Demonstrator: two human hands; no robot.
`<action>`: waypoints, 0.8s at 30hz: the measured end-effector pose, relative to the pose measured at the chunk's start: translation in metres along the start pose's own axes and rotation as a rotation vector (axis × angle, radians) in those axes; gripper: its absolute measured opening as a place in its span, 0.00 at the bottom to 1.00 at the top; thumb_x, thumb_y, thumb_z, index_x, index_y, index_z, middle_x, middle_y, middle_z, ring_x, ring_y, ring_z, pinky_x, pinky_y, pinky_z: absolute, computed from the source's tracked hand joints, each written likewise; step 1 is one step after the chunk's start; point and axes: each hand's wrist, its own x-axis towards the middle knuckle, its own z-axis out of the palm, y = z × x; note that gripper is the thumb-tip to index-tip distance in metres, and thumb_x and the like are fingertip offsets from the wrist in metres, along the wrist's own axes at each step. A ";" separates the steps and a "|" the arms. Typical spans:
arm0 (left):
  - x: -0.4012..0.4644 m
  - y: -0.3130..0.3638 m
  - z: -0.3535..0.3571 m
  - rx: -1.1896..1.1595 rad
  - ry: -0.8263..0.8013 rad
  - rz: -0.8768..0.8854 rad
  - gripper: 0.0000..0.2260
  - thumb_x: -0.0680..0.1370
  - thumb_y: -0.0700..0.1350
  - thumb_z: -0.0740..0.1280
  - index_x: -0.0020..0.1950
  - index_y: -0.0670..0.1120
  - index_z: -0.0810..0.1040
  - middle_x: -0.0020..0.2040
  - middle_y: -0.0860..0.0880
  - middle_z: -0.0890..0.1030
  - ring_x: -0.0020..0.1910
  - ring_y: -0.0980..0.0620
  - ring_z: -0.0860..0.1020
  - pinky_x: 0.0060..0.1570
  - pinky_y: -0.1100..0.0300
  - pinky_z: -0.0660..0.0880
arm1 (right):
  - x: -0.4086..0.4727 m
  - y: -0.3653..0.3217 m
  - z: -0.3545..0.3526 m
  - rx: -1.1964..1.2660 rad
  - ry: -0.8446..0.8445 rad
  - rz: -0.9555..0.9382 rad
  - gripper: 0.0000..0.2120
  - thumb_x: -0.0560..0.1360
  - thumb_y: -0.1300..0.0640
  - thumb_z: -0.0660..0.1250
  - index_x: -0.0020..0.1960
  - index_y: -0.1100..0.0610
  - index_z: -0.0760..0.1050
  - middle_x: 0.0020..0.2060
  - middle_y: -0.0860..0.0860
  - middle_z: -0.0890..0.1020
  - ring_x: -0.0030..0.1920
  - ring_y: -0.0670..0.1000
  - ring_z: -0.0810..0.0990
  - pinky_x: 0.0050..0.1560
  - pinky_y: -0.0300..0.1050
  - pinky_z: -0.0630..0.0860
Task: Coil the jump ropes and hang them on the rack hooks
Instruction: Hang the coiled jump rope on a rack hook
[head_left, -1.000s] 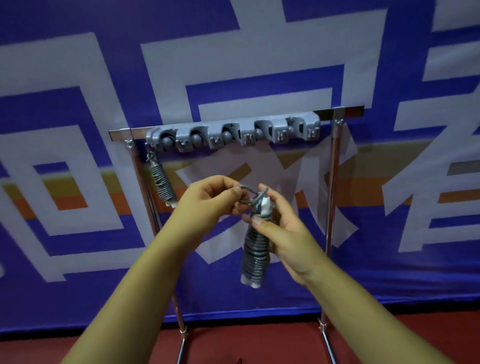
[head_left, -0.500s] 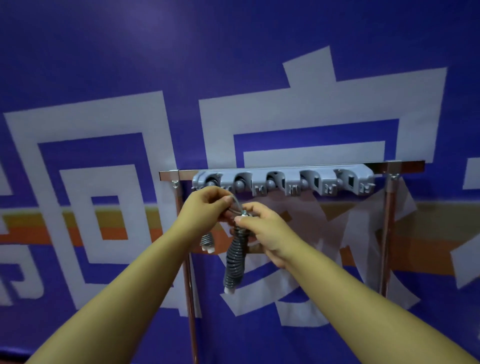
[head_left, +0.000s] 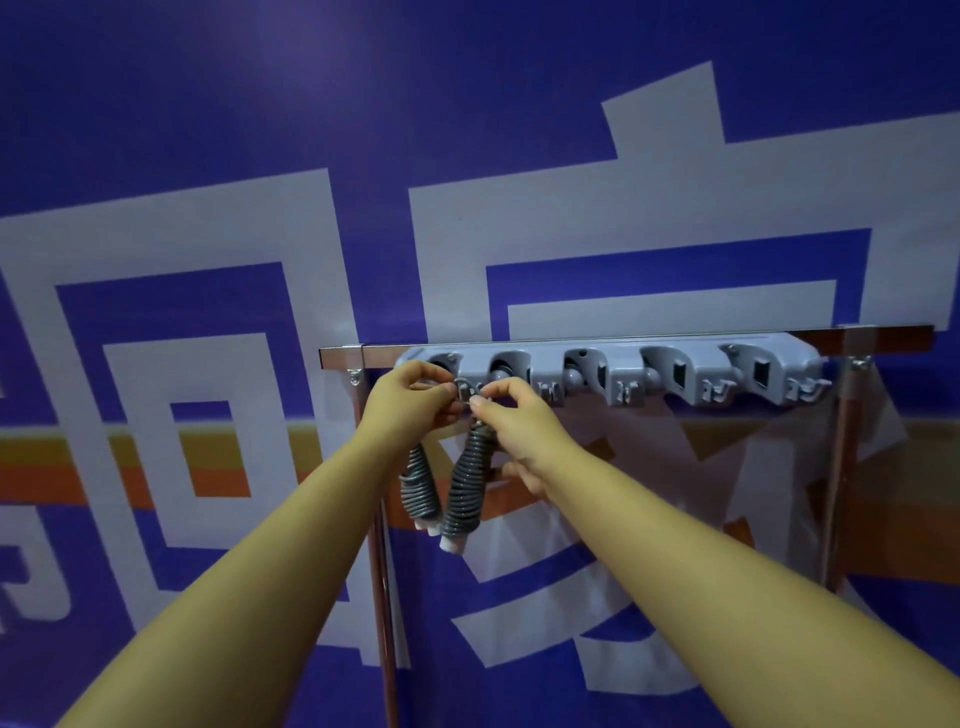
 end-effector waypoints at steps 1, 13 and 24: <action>0.003 -0.001 0.000 0.019 0.002 0.005 0.04 0.78 0.34 0.65 0.47 0.41 0.76 0.40 0.42 0.80 0.35 0.50 0.80 0.36 0.63 0.80 | 0.004 0.002 0.001 0.011 0.006 -0.002 0.03 0.78 0.55 0.65 0.45 0.50 0.72 0.44 0.53 0.76 0.43 0.52 0.74 0.43 0.48 0.72; -0.069 -0.082 0.012 0.099 -0.150 0.022 0.20 0.76 0.37 0.69 0.64 0.51 0.70 0.46 0.48 0.79 0.40 0.59 0.80 0.42 0.63 0.79 | -0.035 0.067 -0.021 -0.192 -0.020 -0.194 0.24 0.70 0.53 0.75 0.60 0.41 0.68 0.59 0.55 0.73 0.58 0.52 0.76 0.59 0.47 0.75; -0.299 -0.328 0.097 0.186 -0.681 -0.728 0.18 0.75 0.37 0.70 0.62 0.44 0.70 0.44 0.45 0.78 0.40 0.49 0.77 0.39 0.58 0.73 | -0.282 0.353 -0.131 -0.503 -0.200 0.657 0.20 0.71 0.50 0.73 0.60 0.54 0.73 0.44 0.51 0.79 0.39 0.45 0.75 0.42 0.37 0.71</action>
